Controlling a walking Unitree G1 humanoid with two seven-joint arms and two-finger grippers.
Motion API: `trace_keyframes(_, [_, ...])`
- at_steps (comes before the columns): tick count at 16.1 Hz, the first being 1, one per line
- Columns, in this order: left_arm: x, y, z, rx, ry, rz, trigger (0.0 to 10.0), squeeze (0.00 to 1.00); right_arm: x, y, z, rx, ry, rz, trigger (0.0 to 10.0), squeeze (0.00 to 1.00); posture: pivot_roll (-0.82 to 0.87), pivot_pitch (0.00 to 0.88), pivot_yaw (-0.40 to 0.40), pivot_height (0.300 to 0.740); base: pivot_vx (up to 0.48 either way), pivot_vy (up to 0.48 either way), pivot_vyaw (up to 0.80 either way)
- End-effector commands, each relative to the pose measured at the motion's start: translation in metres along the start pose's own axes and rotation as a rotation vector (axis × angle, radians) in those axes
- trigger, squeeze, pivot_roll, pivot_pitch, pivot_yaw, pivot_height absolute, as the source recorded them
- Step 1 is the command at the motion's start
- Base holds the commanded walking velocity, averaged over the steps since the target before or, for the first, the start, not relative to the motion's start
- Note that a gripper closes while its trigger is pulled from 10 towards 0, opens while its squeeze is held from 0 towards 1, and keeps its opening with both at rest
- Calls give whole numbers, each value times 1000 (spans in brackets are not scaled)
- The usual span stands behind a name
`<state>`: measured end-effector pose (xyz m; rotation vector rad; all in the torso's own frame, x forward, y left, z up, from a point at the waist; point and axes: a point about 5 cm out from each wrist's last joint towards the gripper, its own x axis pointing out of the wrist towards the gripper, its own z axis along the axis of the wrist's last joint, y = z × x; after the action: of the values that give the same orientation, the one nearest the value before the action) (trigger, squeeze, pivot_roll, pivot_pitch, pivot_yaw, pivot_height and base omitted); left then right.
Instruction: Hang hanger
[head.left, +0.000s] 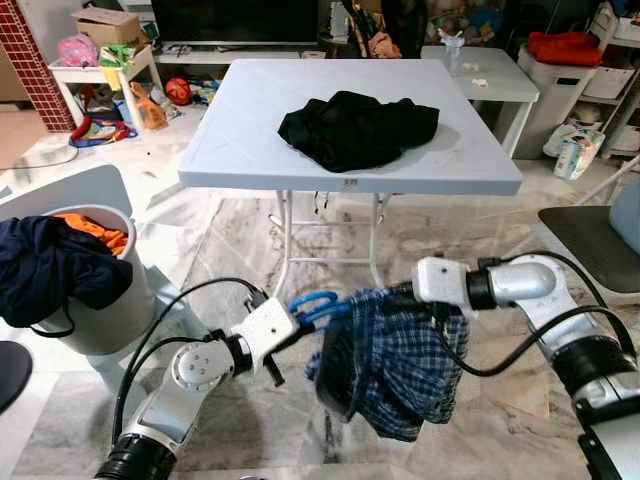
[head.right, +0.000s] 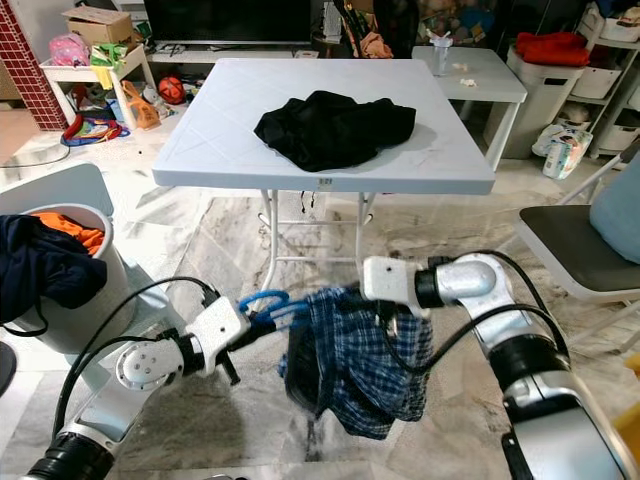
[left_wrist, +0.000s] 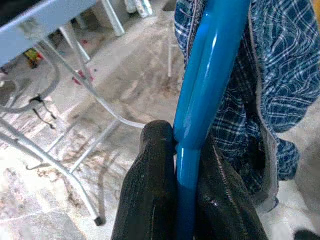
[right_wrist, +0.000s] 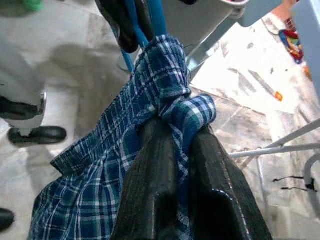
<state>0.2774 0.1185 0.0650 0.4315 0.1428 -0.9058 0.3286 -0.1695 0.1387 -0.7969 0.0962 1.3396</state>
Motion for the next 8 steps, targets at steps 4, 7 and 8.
trace_keyframes(4, [2,2,-3,-30,7,57,0,0,4,-11,12,-15,-76,-39,10000,1000,-59,0,-26,740,0,0,0])
trace_keyframes(7, [3,1,-6,-58,12,65,0,0,4,-16,13,-62,-51,-71,10000,1000,-56,0,-29,740,0,0,0])
trace_keyframes(8, [2,3,-7,-92,6,80,0,0,3,-21,15,-76,-43,-102,10000,1000,-57,0,-28,740,0,0,0])
